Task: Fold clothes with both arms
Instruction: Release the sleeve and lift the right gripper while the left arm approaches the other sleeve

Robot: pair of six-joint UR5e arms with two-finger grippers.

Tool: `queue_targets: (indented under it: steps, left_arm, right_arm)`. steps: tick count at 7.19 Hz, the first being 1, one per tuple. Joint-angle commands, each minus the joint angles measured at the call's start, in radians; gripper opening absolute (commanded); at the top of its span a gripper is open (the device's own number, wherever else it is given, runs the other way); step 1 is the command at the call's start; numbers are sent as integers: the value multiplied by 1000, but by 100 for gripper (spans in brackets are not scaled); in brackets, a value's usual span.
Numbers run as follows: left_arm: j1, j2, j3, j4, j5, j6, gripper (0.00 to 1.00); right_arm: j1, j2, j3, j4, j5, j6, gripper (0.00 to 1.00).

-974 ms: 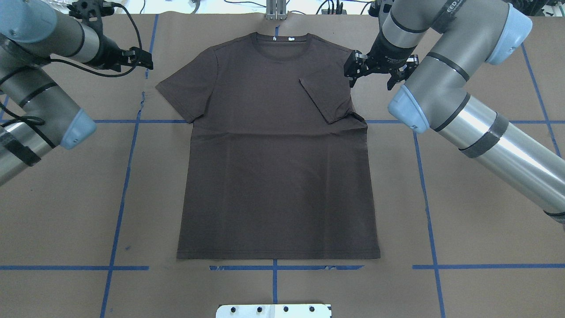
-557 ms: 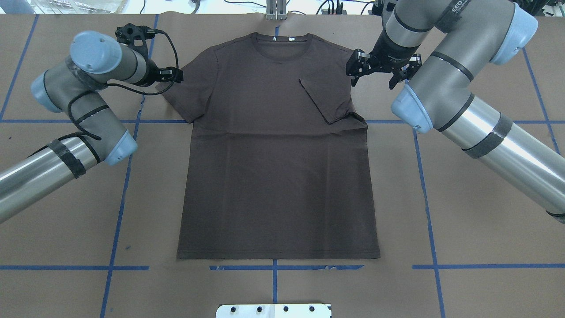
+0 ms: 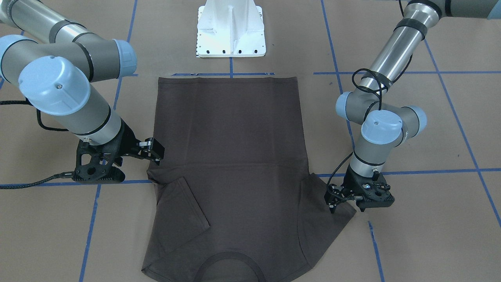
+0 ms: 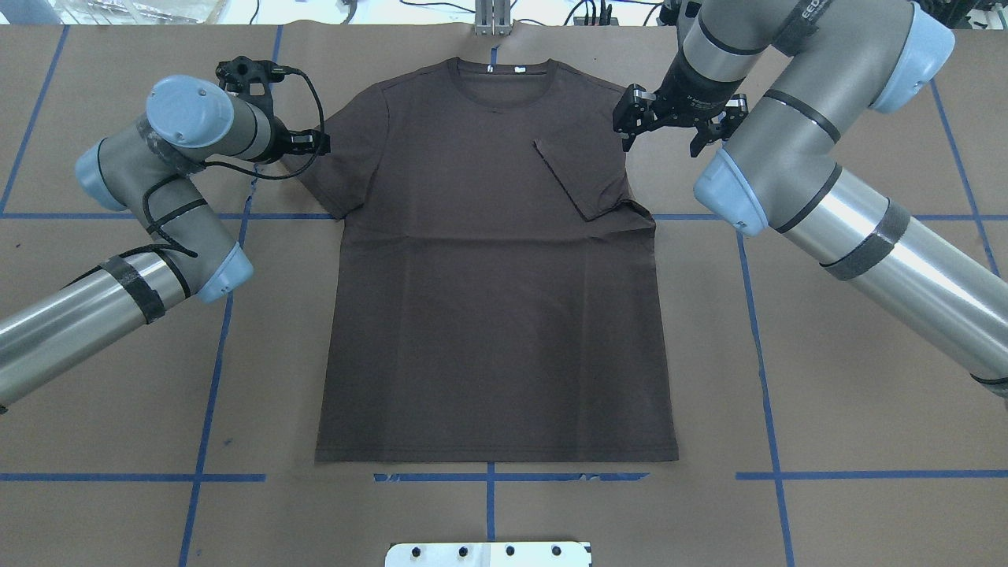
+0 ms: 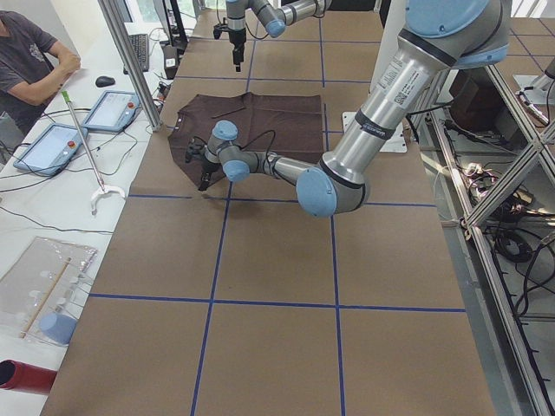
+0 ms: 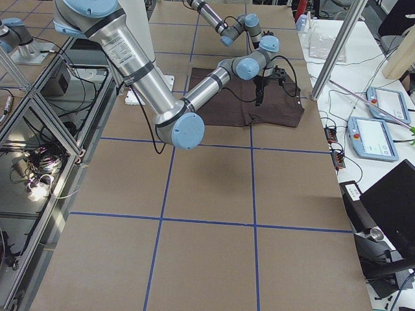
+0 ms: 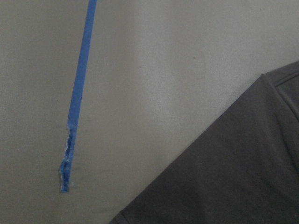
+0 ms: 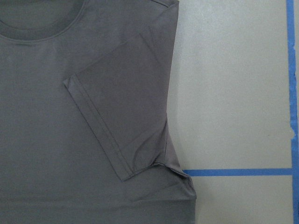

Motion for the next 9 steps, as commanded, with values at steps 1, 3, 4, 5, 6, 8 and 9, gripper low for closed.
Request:
queue_targets:
  steps: [1,3,4,5,6,8,9]
  left_arm:
    - [-1,13,3,-1,0,5,96]
    - [-1,13,3,-1,0,4,90]
    - [-1,13,3,-1,0,2,87]
    - [-1,13,3,-1,-1,2,81]
    - [0,13,3,0,-1,4,71]
    - [0,13,3,0,-3,5,38]
    - [0,13,-2,0,-3,7,19]
  right_arm:
    - [-1,2,0,0,0,1,100]
    - [-3,2,-2,0,-2,2,100]
    - [-3,1,-3,0,-2,1,100]
    - [-3,1,-5,0,-2,-4,100]
    - [-3,1,-8,0,-2,1,100]
    - [-3,1,-12,0,-3,-2,100]
    - [-1,-2,-12,0,-3,-6,100]
